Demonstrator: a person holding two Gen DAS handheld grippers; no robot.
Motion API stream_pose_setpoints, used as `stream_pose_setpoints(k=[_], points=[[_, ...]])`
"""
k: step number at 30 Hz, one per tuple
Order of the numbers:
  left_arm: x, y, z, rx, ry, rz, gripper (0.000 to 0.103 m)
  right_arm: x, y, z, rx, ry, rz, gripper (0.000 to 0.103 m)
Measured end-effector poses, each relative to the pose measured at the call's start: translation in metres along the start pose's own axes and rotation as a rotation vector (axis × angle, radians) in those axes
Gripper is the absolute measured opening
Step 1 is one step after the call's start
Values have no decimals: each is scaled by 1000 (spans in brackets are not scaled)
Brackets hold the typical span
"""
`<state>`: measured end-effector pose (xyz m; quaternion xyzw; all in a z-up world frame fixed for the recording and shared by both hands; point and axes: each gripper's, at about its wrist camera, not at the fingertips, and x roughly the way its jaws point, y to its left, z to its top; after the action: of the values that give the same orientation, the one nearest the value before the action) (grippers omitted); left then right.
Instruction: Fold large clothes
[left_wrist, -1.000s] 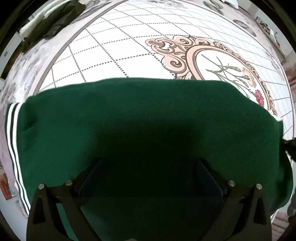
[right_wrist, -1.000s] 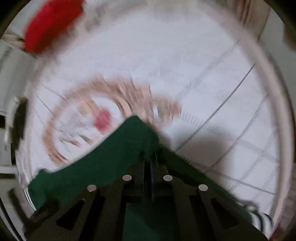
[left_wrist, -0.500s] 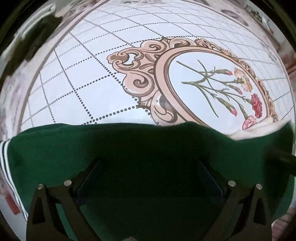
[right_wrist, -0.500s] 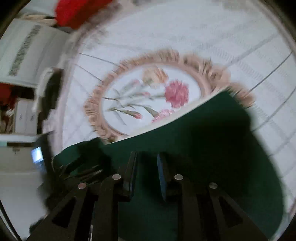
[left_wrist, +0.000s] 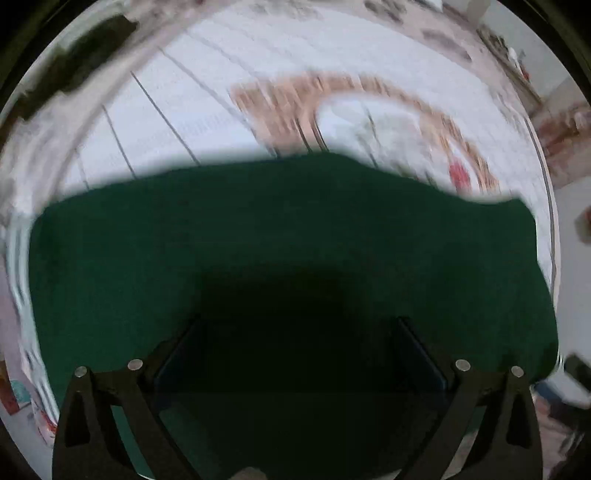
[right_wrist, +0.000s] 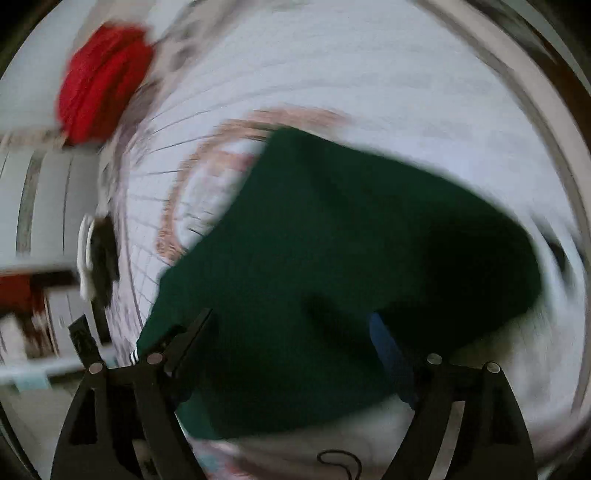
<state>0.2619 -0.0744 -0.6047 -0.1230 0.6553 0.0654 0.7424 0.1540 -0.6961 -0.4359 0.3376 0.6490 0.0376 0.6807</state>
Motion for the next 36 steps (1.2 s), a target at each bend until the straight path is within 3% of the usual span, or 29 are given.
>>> stream_pose_setpoints(k=[2, 5, 7, 8, 9, 10, 14, 16, 18, 20, 21, 23, 25, 26, 27, 28, 30, 31, 32, 33, 34, 36], points=[[17, -10, -6, -13, 10, -19, 103, -8, -54, -30, 119, 11, 54, 85], [20, -5, -9, -26, -35, -61, 103, 5, -101, -44, 189, -21, 39, 85], [19, -4, -5, -14, -58, -82, 103, 27, -130, -38, 243, -51, 139, 85], [20, -4, -2, -9, -67, -91, 103, 36, -138, -32, 255, -68, 153, 88], [21, -5, 0, -4, -79, -99, 103, 44, -142, -27, 258, -97, 202, 99], [21, -6, 1, 2, -97, -107, 103, 49, -141, -22, 250, -123, 239, 103], [23, -6, 8, -3, -138, -137, 103, 57, -117, -6, 179, -200, 319, 103], [24, -6, 15, -20, -148, -123, 103, 67, -110, 0, 179, -193, 384, 94], [22, -6, 16, -39, -149, -119, 103, 77, -106, 6, 183, -176, 409, 36], [23, -5, 20, -49, -137, -119, 103, 80, -105, 9, 207, -168, 475, 30], [23, -2, 19, -51, -136, -118, 103, 72, -102, 7, 216, -169, 552, 29], [27, -7, 24, -47, -133, -116, 103, 60, -91, 4, 171, -164, 638, 28], [27, -9, 23, -35, -136, -117, 103, 57, -81, 3, 96, -137, 643, 44], [27, -10, 22, -26, -135, -114, 103, 62, -82, 5, 93, -128, 628, 77], [27, -12, 21, -14, -133, -106, 103, 76, -88, 11, 113, -109, 591, 97], [26, -12, 21, -11, -132, -101, 103, 86, -93, 15, 135, -99, 557, 98], [26, -12, 22, -17, -127, -99, 103, 106, -94, 23, 136, -64, 572, 97], [26, -11, 24, -27, -127, -97, 103, 107, -87, 25, 106, -76, 576, 95], [26, -11, 26, -34, -128, -94, 103, 108, -78, 26, 79, -80, 580, 73], [27, -9, 27, -42, -129, -91, 103, 108, -69, 25, 53, -81, 582, 39], [27, -7, 28, -56, -126, -93, 103, 108, -66, 24, 57, -81, 583, 30], [28, -6, 30, -65, -114, -93, 103, 100, -62, 17, 74, -119, 609, 26]])
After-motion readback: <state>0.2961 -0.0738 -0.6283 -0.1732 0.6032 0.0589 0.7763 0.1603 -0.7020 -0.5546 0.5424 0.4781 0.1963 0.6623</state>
